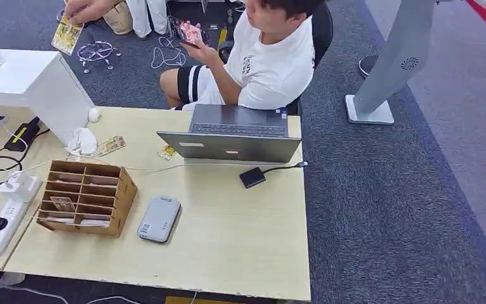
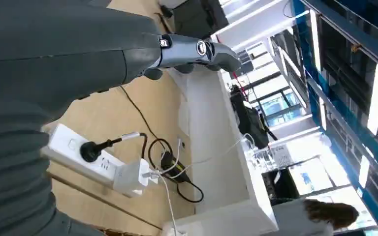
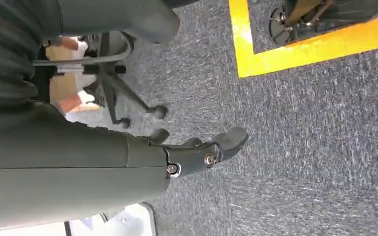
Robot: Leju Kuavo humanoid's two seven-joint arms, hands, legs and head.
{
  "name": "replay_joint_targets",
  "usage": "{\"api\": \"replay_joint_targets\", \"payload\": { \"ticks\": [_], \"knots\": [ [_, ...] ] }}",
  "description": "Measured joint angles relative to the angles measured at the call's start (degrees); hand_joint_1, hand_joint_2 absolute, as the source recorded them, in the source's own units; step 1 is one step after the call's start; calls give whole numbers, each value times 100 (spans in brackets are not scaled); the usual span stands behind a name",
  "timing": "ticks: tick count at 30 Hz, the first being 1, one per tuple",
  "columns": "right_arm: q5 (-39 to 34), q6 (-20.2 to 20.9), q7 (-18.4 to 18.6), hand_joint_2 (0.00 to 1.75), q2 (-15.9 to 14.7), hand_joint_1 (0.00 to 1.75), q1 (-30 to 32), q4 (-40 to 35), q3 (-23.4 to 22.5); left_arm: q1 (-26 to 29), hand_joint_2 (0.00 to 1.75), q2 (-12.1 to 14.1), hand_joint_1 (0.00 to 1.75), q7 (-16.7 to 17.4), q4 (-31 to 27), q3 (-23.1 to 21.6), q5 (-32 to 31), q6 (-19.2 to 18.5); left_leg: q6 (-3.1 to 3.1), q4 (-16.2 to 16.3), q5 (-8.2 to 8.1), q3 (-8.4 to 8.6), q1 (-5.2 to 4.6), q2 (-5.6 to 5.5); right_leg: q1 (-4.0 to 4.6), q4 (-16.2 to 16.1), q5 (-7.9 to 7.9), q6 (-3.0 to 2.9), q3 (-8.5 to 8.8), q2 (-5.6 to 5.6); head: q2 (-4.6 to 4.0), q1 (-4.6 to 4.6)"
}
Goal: Pass the card to the sensor for recognition and then transmit it.
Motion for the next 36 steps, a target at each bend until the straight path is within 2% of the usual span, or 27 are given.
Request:
{"api": "replay_joint_targets", "payload": {
  "ticks": [4, 13, 36],
  "knots": [
    [90, -4, 61, 175, 24, 0, -20, 11, 204, -128, 175, 299, 0, 236, -24, -356, -645, 236, 0, 0, 0, 0, 0, 0, 0, 0, 0, 0, -2, 0, 0, -2],
    [243, -4, 177, 175, 70, 0, -73, 15, 658, -766, 175, 761, 0, 824, 103, -1279, -2006, 632, 0, 0, 1, 1, -1, 1, 0, 0, 2, 0, -1, 2, 0, 0],
    [913, 210, 601, 175, 103, 0, -192, 48, 2002, -2419, 175, 2074, 0, 2371, 1197, -3522, -5207, 1475, -4, 1, 8, 0, 0, 3, 0, 4, 7, -4, -5, 6, 0, -2]
  ]
}}
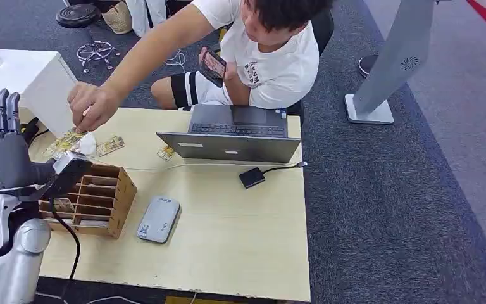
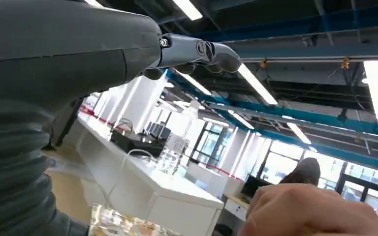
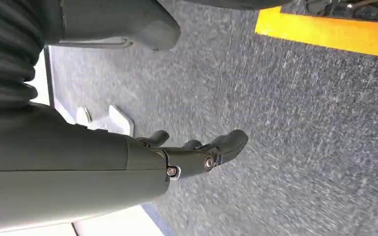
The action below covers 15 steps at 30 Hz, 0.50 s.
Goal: Pass the card to the sensor for recognition and then transmit it.
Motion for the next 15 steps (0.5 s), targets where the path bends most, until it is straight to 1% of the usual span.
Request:
{"api": "replay_joint_targets", "payload": {
  "ticks": [3, 4, 7, 9, 12, 15],
  "knots": [
    [109, 17, 63, 175, 13, 0, -29, 6, 201, -180, 175, 195, 0, 217, 151, -261, -417, 121, 2, 0, 1, -1, 0, 0, 0, 2, 1, 0, 0, 1, 0, 2],
    [142, 17, 76, 175, 15, 0, -38, 11, 269, -221, 175, 270, 175, 291, 190, -348, -557, 166, 1, 0, 1, -1, 0, 0, 0, 3, 1, 0, 0, 1, -2, 2],
    [265, 17, 109, 175, 28, 0, -61, 22, 466, -270, 175, 492, 175, 515, 245, -545, -991, 302, 1, 0, 1, -1, 1, 3, 0, 4, 0, 0, -1, 4, 0, 2],
    [356, 35, 153, 175, 41, 0, -69, 26, 577, -271, 175, 610, 175, 628, 247, -604, -1150, 322, 1, 0, 1, -1, 1, 5, 1, 4, 0, 0, -3, 6, 0, 2],
    [422, 90, 195, 175, 48, 0, -73, 39, 696, -281, 175, 761, 175, 669, 265, -687, -1183, 304, 1, 0, 1, -5, 1, 2, 1, 5, 0, -1, -4, 4, 0, 2],
    [422, 92, 232, 175, 63, 0, -73, 48, 774, -281, 175, 855, 175, 667, 287, -700, -1148, 284, 1, 0, 1, -5, 2, 5, 1, 5, 0, -1, -5, 6, 0, 2]
  ]
}}
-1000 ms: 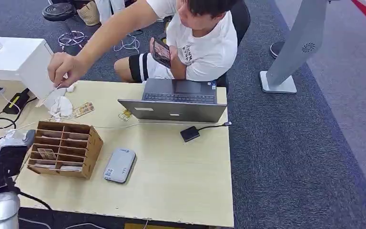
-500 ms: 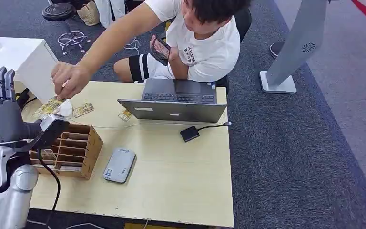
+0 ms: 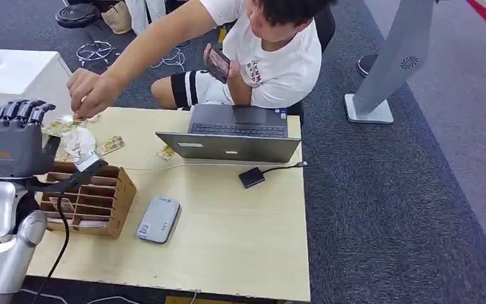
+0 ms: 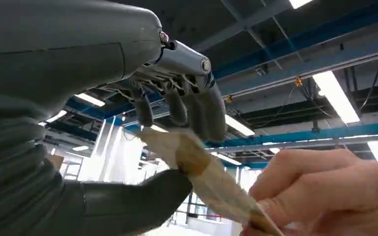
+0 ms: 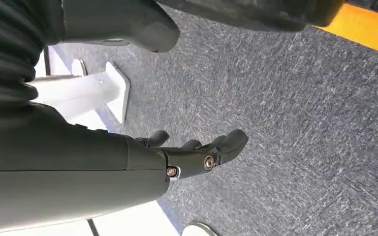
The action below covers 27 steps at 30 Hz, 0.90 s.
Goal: Pass the card to the sensor for recognition and then transmit it.
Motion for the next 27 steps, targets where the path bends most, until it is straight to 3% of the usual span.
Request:
{"api": "replay_joint_targets", "payload": {
  "ticks": [12, 22, 27],
  "knots": [
    [87, -9, 4, 175, 30, 0, -6, 2, 151, 147, 175, 199, 175, 0, 2, -7, 155, -48, 0, 0, 0, -2, 0, -2, 0, 0, 0, 0, 1, -2, 0, 2],
    [70, -11, 6, 175, 42, 0, -8, 20, 177, 544, 175, 157, 175, -190, -354, -28, 242, -33, 0, 0, 0, -2, 0, -2, 0, -1, 0, 0, 0, -2, 0, 2],
    [48, -33, 39, 175, 63, 0, -10, 33, 179, 728, 175, 22, 175, -367, -748, -381, 113, -63, 0, 0, 0, -2, -1, -3, -1, -2, 0, 0, 1, -3, 0, 0]
  ]
}}
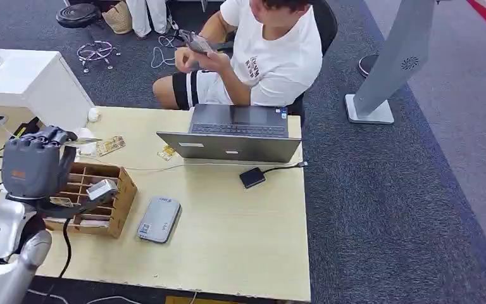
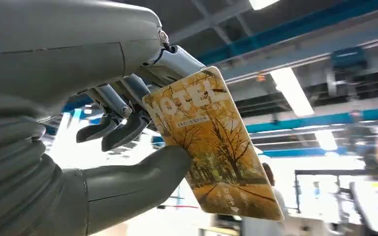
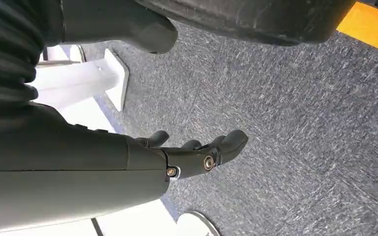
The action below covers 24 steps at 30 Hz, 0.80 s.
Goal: Pass the card to the sensor for recognition and then transmit it.
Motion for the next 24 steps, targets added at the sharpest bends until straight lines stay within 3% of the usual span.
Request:
{"api": "replay_joint_targets", "payload": {
  "ticks": [4, 9, 12, 19, 24],
  "knots": [
    [-74, -7, 0, 175, 11, 0, 0, 7, 0, 72, 175, -87, 175, 90, -253, -485, -127, -201, 0, 1, 0, 0, 0, 0, 0, 0, 1, 0, 1, 0, 0, 2],
    [-81, -9, 9, 175, 15, 0, 0, 22, 0, 79, 175, -122, 175, 277, -341, -989, -7, -729, 0, 1, 0, 1, 0, 0, 0, 1, 1, 0, 0, 0, 0, 2],
    [-90, -7, 22, 175, 20, 0, 0, 24, 0, 80, 175, -122, 175, 356, -341, -1155, 57, -1016, 0, 1, 0, 0, 1, 0, 1, 2, 1, -1, -1, 0, 0, 0],
    [-90, -7, 26, 175, 28, 0, 0, 39, 2, 79, 175, -122, 175, 371, -325, -1326, 94, -1112, 0, 1, 0, -1, 1, 0, 1, 2, 0, -1, 0, 0, 0, 0],
    [-138, -4, 61, 175, 33, 0, -4, 48, 39, 72, 175, -113, 175, 575, -161, -1416, 204, -1766, 0, 1, 0, 0, 1, 0, 0, 2, 1, -1, 0, 0, 0, 0]
  ]
}}
